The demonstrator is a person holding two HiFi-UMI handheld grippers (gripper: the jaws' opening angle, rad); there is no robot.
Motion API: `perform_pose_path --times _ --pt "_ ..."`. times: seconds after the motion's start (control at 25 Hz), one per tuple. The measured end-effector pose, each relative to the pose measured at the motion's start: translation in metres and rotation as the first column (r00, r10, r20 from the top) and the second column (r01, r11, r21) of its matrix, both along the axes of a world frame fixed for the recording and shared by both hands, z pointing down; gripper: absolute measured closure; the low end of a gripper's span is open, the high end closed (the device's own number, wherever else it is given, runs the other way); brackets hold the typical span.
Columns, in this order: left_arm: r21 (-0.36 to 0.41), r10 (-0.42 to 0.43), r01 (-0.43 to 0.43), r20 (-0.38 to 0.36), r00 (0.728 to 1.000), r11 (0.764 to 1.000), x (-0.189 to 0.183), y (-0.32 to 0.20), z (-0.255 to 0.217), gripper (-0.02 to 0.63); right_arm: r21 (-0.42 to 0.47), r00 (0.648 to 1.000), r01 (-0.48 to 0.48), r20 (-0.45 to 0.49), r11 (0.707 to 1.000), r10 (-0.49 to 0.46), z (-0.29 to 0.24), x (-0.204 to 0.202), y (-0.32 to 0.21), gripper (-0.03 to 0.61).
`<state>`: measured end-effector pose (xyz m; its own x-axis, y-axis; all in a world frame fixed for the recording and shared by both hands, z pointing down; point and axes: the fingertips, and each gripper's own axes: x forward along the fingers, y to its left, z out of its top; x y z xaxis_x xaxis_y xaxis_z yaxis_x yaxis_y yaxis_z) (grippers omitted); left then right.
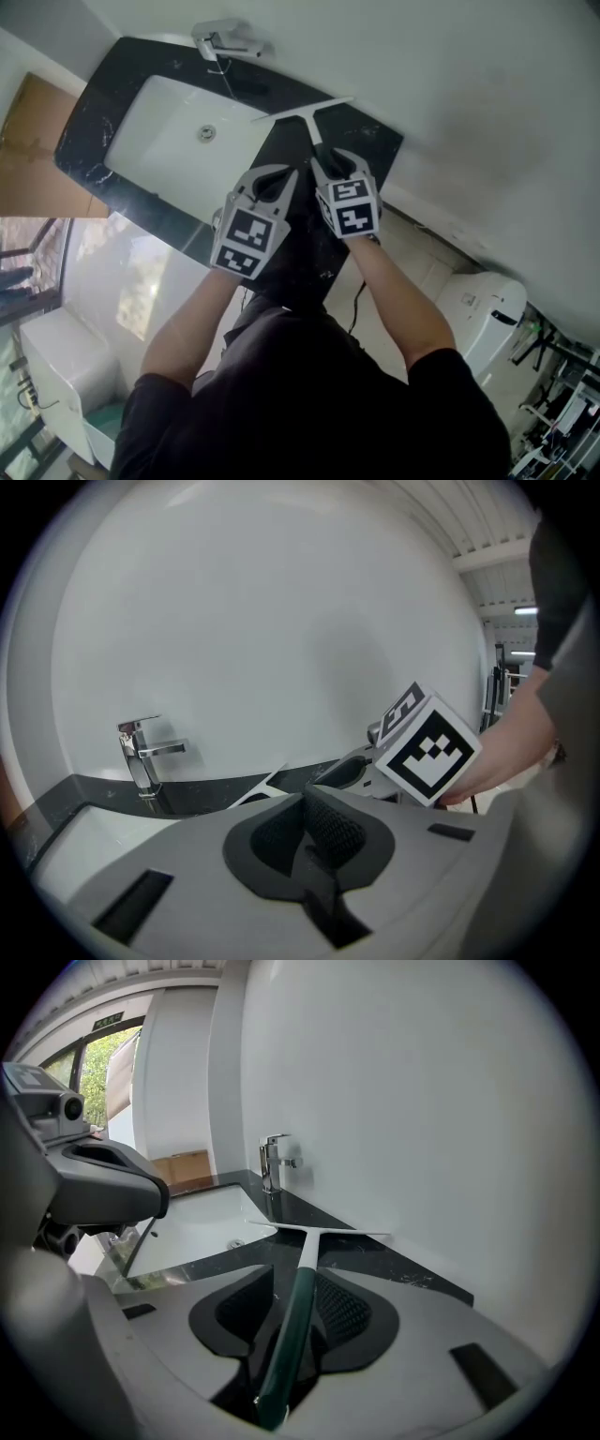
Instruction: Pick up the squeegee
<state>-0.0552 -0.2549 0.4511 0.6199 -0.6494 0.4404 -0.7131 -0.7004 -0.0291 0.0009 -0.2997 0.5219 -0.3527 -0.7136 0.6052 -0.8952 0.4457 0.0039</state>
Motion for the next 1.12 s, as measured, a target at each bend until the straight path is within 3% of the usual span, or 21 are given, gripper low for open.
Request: perform_pose_path --times 0.56,0.68,1.12 --pt "-0.049 0.002 -0.003 -0.004 1.0 0.999 -0.013 -0.018 0.021 0.609 -0.112 0.999 -0.03 -0.031 0.993 0.027 0.045 -0.006 -0.022 0.431" --pt "-0.051 -0.001 0.001 -0.004 1.0 0.999 -0.016 -0.017 0.022 0.609 -0.109 0.998 -0.062 -0.039 0.992 0.058 0.047 -0.001 -0.025 0.463" --pt "-0.023 -0.014 0.014 -0.009 1.0 1.0 -0.018 -0.006 0.011 0.609 -0.042 0.997 -0.081 0.001 0.996 0.081 0.018 0.002 -0.013 0.476"
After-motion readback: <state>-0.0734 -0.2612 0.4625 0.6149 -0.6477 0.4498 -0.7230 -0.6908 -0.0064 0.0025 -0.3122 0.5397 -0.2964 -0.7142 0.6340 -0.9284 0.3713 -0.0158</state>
